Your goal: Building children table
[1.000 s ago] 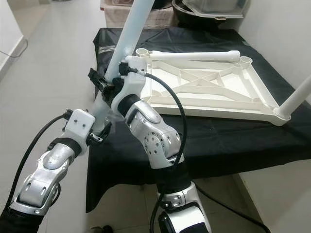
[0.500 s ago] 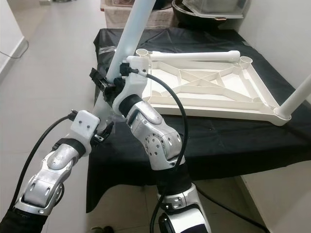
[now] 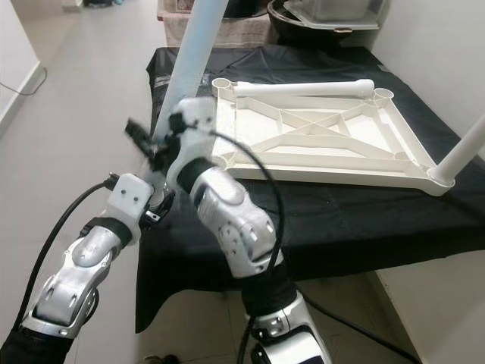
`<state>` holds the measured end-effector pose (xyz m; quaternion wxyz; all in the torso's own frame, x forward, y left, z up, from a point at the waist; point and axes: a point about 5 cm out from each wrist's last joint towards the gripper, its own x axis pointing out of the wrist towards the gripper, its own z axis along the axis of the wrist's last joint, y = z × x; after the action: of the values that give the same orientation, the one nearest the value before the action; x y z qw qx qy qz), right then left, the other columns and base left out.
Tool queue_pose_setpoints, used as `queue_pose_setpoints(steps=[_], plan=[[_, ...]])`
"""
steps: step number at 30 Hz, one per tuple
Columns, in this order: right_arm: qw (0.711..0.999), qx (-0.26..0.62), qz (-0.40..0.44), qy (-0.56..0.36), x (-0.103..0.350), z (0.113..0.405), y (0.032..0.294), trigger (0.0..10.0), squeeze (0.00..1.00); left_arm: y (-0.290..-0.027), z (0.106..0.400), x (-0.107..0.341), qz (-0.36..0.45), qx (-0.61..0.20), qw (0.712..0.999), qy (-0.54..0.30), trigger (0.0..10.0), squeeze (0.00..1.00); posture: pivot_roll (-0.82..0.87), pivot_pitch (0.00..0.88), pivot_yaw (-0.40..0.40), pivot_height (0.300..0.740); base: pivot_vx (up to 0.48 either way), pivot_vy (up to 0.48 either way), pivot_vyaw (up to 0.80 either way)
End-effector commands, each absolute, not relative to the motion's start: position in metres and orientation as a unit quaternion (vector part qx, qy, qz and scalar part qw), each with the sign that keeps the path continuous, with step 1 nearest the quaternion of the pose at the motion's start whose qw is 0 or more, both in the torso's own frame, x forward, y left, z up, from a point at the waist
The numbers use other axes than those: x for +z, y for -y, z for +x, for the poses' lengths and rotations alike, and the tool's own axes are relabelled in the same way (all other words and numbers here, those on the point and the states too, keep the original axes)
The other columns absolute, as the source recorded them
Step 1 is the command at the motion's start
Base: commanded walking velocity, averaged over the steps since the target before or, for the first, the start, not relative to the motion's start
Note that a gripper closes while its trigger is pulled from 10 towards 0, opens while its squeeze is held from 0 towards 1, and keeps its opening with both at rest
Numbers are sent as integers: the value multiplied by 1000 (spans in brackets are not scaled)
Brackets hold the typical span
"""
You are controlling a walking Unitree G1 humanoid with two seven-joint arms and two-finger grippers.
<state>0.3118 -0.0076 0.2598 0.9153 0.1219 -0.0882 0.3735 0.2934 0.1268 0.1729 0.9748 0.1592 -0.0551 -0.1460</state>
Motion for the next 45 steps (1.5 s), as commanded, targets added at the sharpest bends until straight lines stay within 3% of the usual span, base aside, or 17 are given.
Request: queue_pose_setpoints(steps=[1,2,3,6,12,16,19,20,21,22,28,45], plan=[[916,374,118,90,256,313,10,10000,1000,-126,288,174,146,-160,975,59,10000,0,42,119,-18,740,0,0,0],[906,392,134,87,254,314,13,10000,459,-126,283,174,128,-172,975,57,10000,0,49,124,-18,740,0,0,0],[899,404,146,87,254,314,15,10000,0,-126,280,175,115,-180,975,57,10000,0,49,124,-18,740,0,0,0],[869,459,157,96,258,323,30,10000,0,-123,250,175,65,-266,961,42,10000,0,59,132,-14,740,0,0,0],[839,514,168,65,260,332,39,10000,0,-124,228,175,25,-314,949,19,10000,0,65,136,-14,740,0,0,0],[777,606,162,48,266,329,47,10000,0,-124,207,172,-37,-347,937,-18,10000,0,76,141,-15,740,0,0,0],[761,626,167,36,265,328,49,10000,0,-123,201,169,-34,-359,932,-30,10000,0,76,141,-15,740,0,0,0],[730,656,192,11,263,326,51,10000,0,-122,190,162,-25,-376,925,-53,10000,0,76,141,-15,740,0,0,0],[730,656,192,11,263,326,51,10000,0,-122,190,162,-25,-376,925,-53,10000,0,76,141,-15,740,0,0,0],[701,685,198,-3,260,322,52,10000,0,-122,185,161,-24,-383,921,-62,10000,0,77,148,-16,740,0,0,0],[664,716,215,-30,252,320,50,10000,0,-121,179,166,-64,-386,917,-77,10000,0,77,148,-16,740,0,0,0],[616,754,219,-64,245,316,51,10000,0,-111,166,160,-77,-407,904,-106,10000,0,74,156,-16,740,0,0,0]])
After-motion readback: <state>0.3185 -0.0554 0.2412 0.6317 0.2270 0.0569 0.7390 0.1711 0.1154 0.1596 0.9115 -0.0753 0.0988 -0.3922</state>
